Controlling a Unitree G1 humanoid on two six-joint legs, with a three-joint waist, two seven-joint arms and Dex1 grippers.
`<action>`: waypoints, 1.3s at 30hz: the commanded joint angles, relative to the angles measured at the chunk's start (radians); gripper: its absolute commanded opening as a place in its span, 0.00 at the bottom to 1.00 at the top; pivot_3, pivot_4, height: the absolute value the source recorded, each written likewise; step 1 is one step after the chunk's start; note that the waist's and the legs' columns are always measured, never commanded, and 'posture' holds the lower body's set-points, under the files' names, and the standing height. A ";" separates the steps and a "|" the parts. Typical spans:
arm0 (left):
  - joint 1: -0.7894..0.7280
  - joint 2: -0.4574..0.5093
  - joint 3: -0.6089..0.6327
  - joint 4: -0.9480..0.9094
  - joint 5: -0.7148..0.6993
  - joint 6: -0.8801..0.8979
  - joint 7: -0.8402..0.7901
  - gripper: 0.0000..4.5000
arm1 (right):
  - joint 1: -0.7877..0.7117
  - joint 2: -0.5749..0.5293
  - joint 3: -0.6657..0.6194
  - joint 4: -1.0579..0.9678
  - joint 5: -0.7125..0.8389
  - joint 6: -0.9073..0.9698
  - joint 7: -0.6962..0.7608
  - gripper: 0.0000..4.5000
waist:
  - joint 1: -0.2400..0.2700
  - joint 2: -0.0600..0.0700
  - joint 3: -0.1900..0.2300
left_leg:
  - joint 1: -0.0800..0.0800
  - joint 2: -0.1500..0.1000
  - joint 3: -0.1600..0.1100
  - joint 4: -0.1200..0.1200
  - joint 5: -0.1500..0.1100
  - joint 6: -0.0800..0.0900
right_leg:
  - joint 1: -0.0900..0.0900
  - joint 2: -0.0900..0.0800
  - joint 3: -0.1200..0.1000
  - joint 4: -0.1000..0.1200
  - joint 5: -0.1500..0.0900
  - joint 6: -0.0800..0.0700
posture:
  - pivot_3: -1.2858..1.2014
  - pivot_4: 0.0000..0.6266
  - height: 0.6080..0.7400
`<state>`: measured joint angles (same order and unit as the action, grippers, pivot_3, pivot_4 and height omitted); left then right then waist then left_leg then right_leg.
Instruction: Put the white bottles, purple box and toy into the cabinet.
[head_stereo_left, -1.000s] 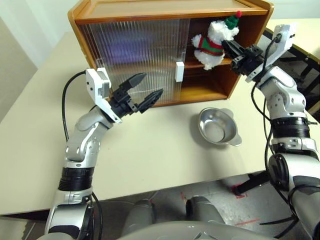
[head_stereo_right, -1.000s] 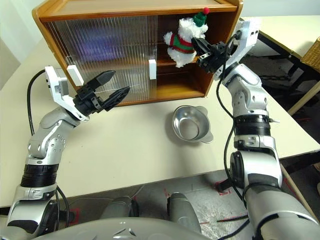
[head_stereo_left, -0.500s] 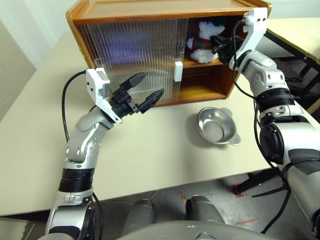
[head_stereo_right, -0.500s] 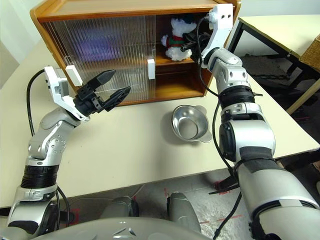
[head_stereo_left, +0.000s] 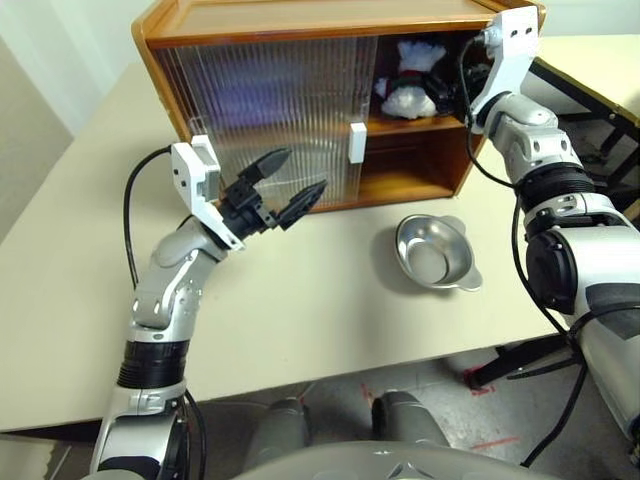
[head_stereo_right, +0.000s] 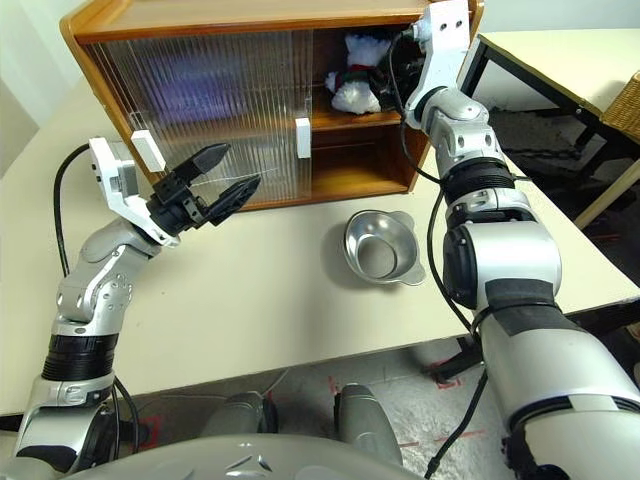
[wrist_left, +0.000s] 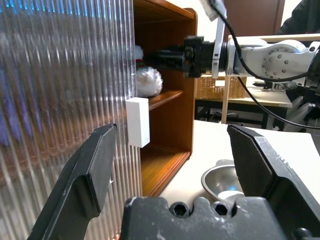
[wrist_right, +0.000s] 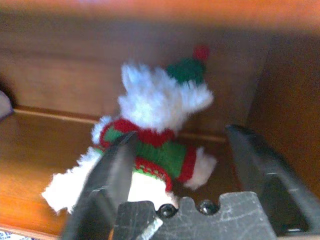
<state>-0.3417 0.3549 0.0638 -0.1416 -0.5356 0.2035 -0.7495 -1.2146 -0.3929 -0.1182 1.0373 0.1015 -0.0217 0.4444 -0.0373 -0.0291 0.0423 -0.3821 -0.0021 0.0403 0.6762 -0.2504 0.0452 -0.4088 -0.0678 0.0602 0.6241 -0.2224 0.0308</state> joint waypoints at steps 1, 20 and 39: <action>0.003 -0.004 -0.008 -0.008 0.011 -0.006 0.000 1.00 | 0.098 -0.015 -0.024 -0.209 0.052 0.073 0.047 0.99 | 0.001 0.000 0.000 | 0.000 0.000 -0.001 0.000 0.000 0.000 | 0.000 0.000 0.000 0.000 0.000 0.000 | 0.53 0.00 1.00; 0.020 0.005 -0.015 -0.009 -0.005 0.021 -0.034 1.00 | 1.142 -0.052 -0.363 -1.404 0.874 0.828 0.133 0.99 | 0.002 0.000 -0.001 | -0.003 0.000 -0.001 0.002 -0.001 -0.002 | 0.002 -0.001 -0.001 -0.004 -0.005 0.008 | 0.51 0.01 1.00; 0.039 0.028 0.005 -0.055 -0.017 0.055 -0.017 1.00 | 1.254 0.015 -0.522 -1.073 1.449 1.006 -0.207 0.99 | 0.002 -0.003 0.011 | 0.007 0.000 0.000 -0.001 -0.002 -0.003 | 0.011 -0.001 0.001 -0.009 -0.011 -0.002 | 0.53 0.05 1.00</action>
<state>-0.3078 0.3744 0.0614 -0.1816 -0.5469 0.2473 -0.7705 0.0302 -0.3826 -0.6368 -0.0522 1.5113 0.9721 0.2710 -0.0350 -0.0320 0.0529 -0.3750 -0.0019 0.0408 0.6730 -0.2522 0.0422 -0.3974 -0.0687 0.0616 0.6138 -0.2338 0.0296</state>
